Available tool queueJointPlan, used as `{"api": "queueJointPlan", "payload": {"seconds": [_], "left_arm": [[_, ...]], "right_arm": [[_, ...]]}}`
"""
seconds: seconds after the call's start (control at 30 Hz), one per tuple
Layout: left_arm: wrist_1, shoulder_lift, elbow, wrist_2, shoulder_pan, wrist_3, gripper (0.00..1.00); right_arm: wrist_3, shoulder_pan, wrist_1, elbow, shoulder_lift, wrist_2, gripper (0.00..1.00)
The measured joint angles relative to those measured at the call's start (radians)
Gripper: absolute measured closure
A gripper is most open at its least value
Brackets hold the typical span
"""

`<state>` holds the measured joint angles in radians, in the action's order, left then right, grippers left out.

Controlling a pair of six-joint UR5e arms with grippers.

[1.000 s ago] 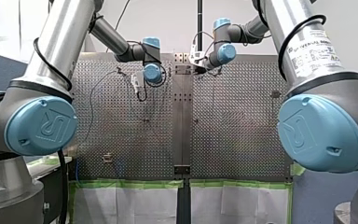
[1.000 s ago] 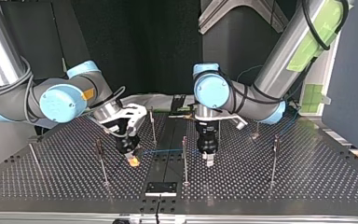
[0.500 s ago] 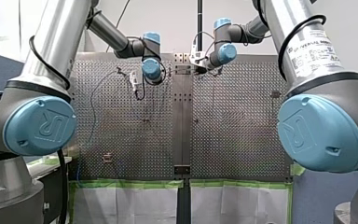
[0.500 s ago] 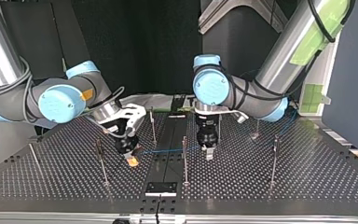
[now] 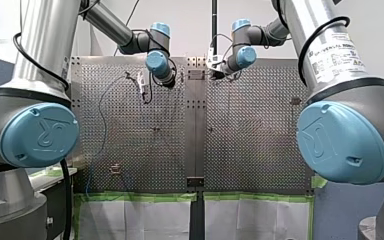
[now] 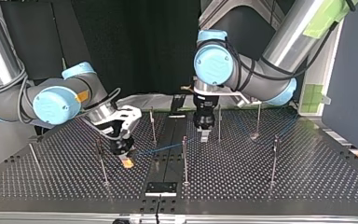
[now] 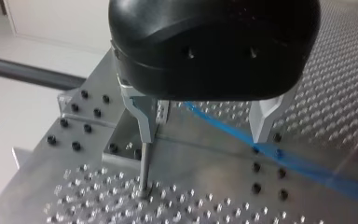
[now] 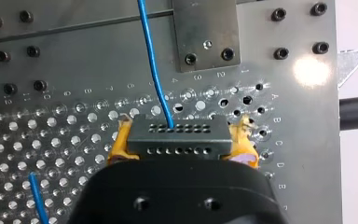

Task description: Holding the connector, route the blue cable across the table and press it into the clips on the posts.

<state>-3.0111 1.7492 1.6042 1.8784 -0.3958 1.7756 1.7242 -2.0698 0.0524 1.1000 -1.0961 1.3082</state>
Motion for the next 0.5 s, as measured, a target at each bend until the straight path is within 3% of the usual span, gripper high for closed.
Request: {"api": "queueJointPlan", "payload": {"seconds": [0.27,0.5], "left_arm": [[-0.01,-0.067,0.016,-0.03,-0.029,-0.001,0.0],[0.024,-0.09,0.013,-0.001,-0.077,-0.019,0.0]], "right_arm": [[0.0,0.01,0.002,0.001,-0.003,-0.001,1.0],[0.0,0.019,0.005,0.001,-0.011,-0.001,1.0]]}}
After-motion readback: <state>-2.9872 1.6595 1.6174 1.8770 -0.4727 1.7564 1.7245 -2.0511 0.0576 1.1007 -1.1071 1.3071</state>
